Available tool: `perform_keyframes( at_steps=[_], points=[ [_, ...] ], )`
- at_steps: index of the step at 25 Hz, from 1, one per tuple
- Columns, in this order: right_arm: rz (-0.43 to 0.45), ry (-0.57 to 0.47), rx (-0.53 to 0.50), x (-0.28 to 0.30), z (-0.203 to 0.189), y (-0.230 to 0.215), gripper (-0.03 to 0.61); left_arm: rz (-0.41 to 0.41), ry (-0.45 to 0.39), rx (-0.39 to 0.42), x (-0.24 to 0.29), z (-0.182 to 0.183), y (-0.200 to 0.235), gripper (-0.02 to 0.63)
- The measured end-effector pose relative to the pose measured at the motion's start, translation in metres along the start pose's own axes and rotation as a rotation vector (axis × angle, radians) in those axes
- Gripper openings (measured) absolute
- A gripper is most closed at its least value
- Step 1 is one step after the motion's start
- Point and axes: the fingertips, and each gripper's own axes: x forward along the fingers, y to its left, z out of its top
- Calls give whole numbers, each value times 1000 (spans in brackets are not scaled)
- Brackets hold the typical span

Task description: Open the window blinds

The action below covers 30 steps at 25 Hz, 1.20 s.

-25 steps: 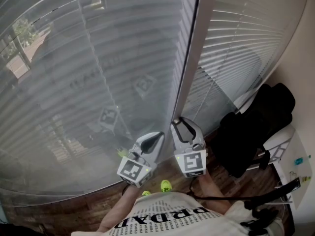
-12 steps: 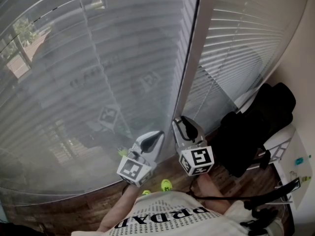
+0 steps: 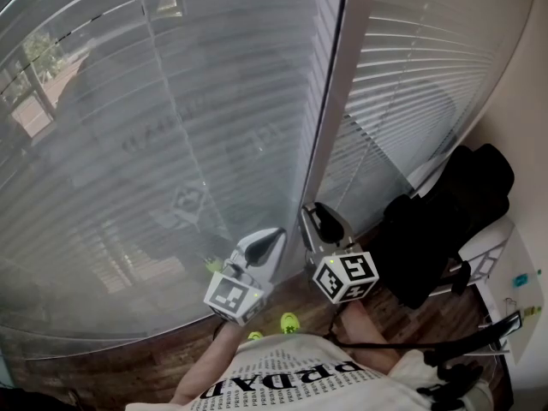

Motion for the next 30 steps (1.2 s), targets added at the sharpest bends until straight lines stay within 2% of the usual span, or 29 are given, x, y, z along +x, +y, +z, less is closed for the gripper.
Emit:
perform_keyframes(
  at_steps=[4,10,21,25,30],
  points=[
    [8,9,-41,1,0,1,135,-4,-2,-1,0,0,-1,-8],
    [8,77,-380,-2,-1,8,138,4,2,-10,-3,0,1,-8],
    [-23,155,-881,2,-6,16,161,-11,14,-3,0,-3,0,-8],
    [-34,155,-930,3,-8,16,137,-15,13,-3,0,-2,1,-8],
    [-34,135,-888,3,-7,16,133,-15,15,3,0,-2,2,-8]
  ],
)
